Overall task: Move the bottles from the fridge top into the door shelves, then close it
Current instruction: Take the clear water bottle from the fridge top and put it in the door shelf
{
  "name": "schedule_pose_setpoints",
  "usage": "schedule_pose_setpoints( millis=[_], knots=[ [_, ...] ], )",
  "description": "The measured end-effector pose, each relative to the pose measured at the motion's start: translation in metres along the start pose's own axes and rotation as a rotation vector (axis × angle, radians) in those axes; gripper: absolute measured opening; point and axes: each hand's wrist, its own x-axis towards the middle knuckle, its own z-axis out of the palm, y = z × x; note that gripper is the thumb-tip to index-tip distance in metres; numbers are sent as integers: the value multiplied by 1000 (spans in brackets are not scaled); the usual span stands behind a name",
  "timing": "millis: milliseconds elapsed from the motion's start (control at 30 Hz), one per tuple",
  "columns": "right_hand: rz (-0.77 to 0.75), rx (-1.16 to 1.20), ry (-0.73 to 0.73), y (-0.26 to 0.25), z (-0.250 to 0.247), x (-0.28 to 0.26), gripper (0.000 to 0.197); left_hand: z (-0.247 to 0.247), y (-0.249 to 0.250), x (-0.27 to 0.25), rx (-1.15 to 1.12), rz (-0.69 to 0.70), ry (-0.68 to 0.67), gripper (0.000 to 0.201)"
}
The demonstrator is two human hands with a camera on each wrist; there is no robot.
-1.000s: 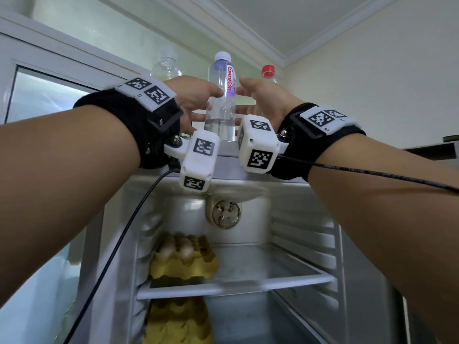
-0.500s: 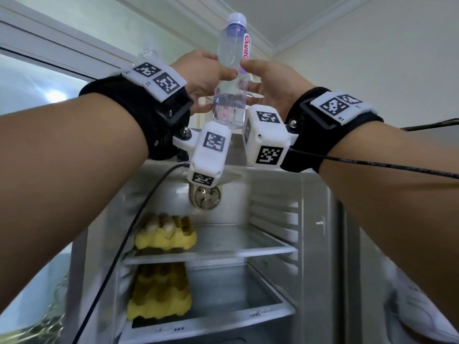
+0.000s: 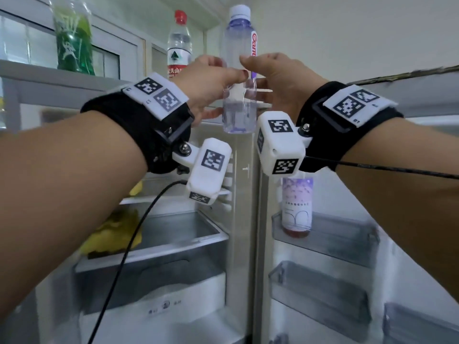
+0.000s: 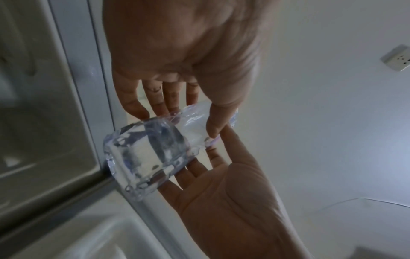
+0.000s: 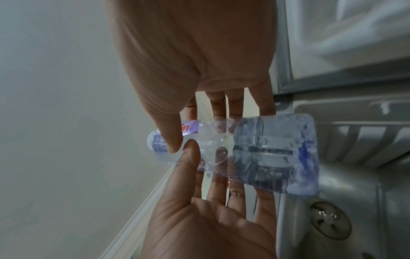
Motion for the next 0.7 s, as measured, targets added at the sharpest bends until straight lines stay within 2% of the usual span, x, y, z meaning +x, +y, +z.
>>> schedule_pose_setpoints(
  millis=[167,300,400,467,600,700],
  knots=[
    [-1,-105,47,-6,-42,-39,34,48,-2,-28,-70,-6,-71,57],
    [30,-225,124,-6,-69,-62,41,83,-6,-43,-86,-3,-119,54],
    [89,-304,156,-4,-83,-79,27,106,-14,-50,-96,-29,-168,50],
    [133,-335,192,0,-89,-85,21,118,-21,-54,-82,-41,-189,55],
    [181,-366,254,11,-102,-90,24,137,-37,-57,-63,-39,-213,65],
    [195,-377,283,21,-112,-92,37,151,-49,-60,-37,-34,-245,66]
  ],
)
